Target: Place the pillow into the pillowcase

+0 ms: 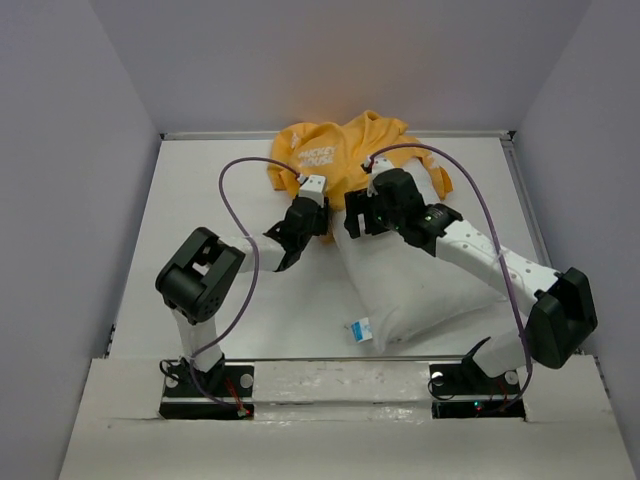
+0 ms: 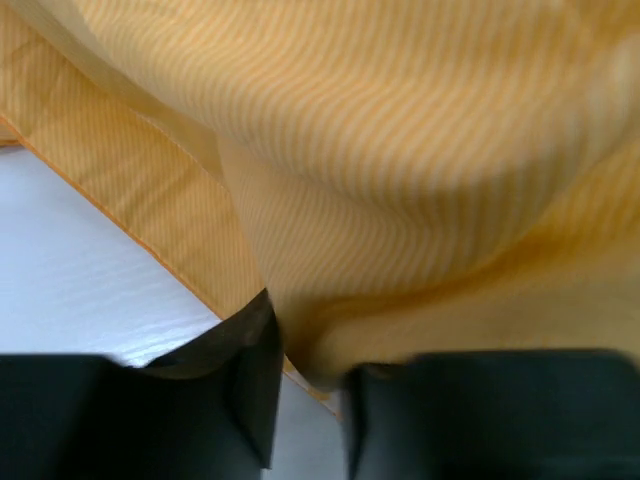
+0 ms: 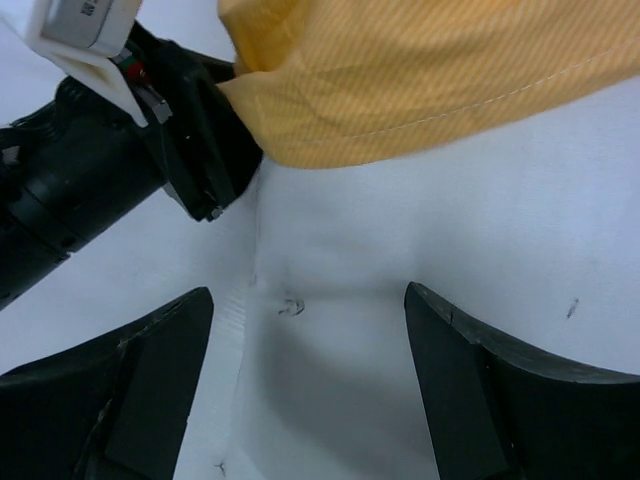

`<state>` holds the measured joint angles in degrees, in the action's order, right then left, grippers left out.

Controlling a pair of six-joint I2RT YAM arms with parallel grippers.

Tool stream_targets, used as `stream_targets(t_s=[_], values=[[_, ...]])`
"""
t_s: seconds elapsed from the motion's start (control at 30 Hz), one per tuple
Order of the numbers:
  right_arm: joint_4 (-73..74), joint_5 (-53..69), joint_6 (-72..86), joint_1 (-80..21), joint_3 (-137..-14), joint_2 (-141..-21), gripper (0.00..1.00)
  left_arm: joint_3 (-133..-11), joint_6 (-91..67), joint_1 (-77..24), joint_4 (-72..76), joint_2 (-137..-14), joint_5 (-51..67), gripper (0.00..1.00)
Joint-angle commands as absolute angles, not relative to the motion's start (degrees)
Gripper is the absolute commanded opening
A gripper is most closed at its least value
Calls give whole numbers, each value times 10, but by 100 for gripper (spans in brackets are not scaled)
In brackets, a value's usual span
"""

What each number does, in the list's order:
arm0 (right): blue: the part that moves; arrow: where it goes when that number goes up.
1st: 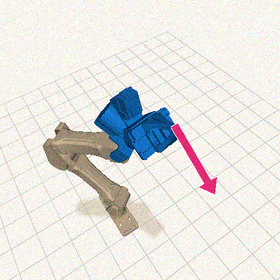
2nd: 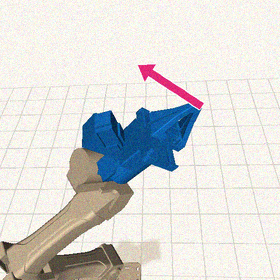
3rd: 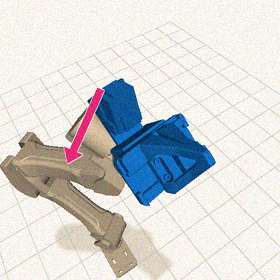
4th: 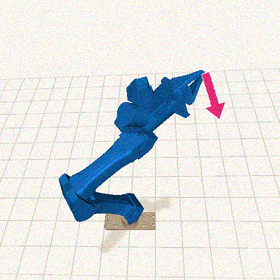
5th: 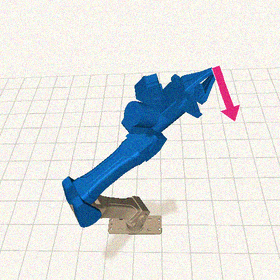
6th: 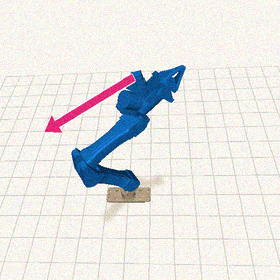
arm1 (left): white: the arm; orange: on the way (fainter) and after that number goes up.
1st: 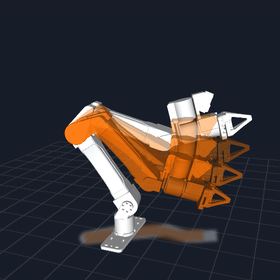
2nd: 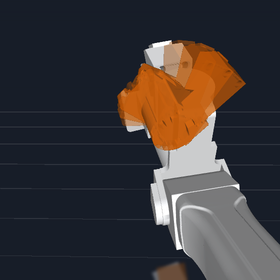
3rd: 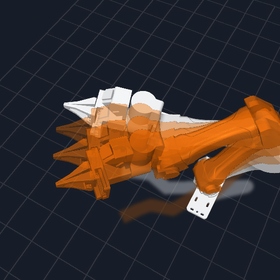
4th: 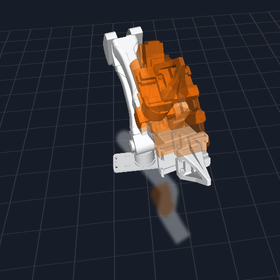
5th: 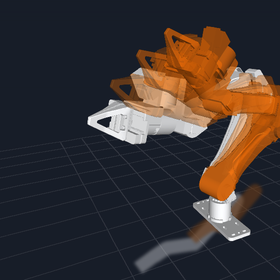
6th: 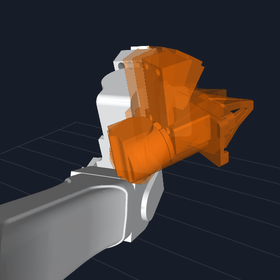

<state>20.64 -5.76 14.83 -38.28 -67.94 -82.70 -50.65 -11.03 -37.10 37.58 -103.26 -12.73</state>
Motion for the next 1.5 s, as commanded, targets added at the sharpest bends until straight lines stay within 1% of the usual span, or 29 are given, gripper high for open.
stream_targets(t_s=[0.0,0.03,0.07,0.1,0.13,0.17,0.2,0.27,0.3,0.33,0.37,0.4,0.47,0.5,0.57,0.6,0.67,0.77,0.83,0.93,1.03,1.1,1.17,1.23,1.3,1.33,1.37,1.43,1.47], values=[[238,-179,120,-402,-738,-864,85,-523,-81,-359,436,-1029,-145,23],[240,-191,118,-402,-750,-886,85,-514,-88,-359,436,-1015,-137,3],[243,-204,116,-402,-757,-898,86,-505,-92,-360,443,-1004,-128,0],[244,-216,116,-402,-764,-910,86,-483,-98,-361,447,-974,-114,0],[244,-216,116,-402,-768,-923,86,-483,-107,-361,449,-974,-106,0],[242,-215,119,-402,-781,-950,85,-458,-125,-363,453,-936,-94,0],[239,-205,125,-402,-787,-965,77,-443,-132,-368,457,-914,-70,0],[217,-177,135,-402,-798,-1012,65,-412,-148,-376,460,-847,-39,0],[190,-158,143,-390,-814,-1030,53,-406,-167,-383,460,-828,14,0],[185,-152,166,-385,-829,-1047,42,-401,-175,-388,456,-795,38,0],[165,-149,180,-380,-842,-1068,26,-400,-183,-393,445,-779,65,0],[145,-128,197,-363,-851,-1069,0,-398,-199,-403,440,-766,105,0],[104,-101,252,-346,-846,-1054,0,-397,-207,-416,415,-729,134,0],[45,-92,275,-338,-835,-1040,0,-401,-212,-417,404,-722,182,0],[-29,-89,336,-323,-781,-975,0,-394,-235,-419,394,-702,215,0],[-92,-109,351,-316,-760,-923,0,-389,-240,-420,387,-696,238,0],[-124,-144,383,-316,-720,-875,0,-374,-240,-422,369,-681,232,0],[-218,-185,400,-316,-654,-782,0,-369,-221,-422,346,-683,205,0],[-234,-197,407,-316,-628,-745,0,-402,-208,-421,322,-699,193,0],[-251,-218,386,-360,-582,-698,0,-446,-189,-420,298,-714,190,0],[-247,-261,336,-425,-554,-695,0,-562,-185,-419,270,-774,225,0],[-219,-295,327,-466,-539,-700,0,-602,-191,-420,266,-799,250,0],[-207,-292,331,-480,-520,-699,0,-656,-200,-424,259,-827,271,0],[-187,-284,350,-480,-505,-720,0,-673,-206,-438,254,-825,294,0],[-206,-253,362,-480,-504,-756,0,-640,-205,-484,259,-787,270,0],[-215,-239,368,-480,-511,-805,0,-617,-213,-500,274,-769,267,0],[-254,-223,380,-480,-527,-831,0,-560,-247,-521,328,-738,272,0],[-289,-197,388,-480,-547,-898,0,-462,-305,-530,397,-704,303,0],[-307,-187,396,-463,-569,-914,0,-432,-350,-538,460,-694,315,0]])
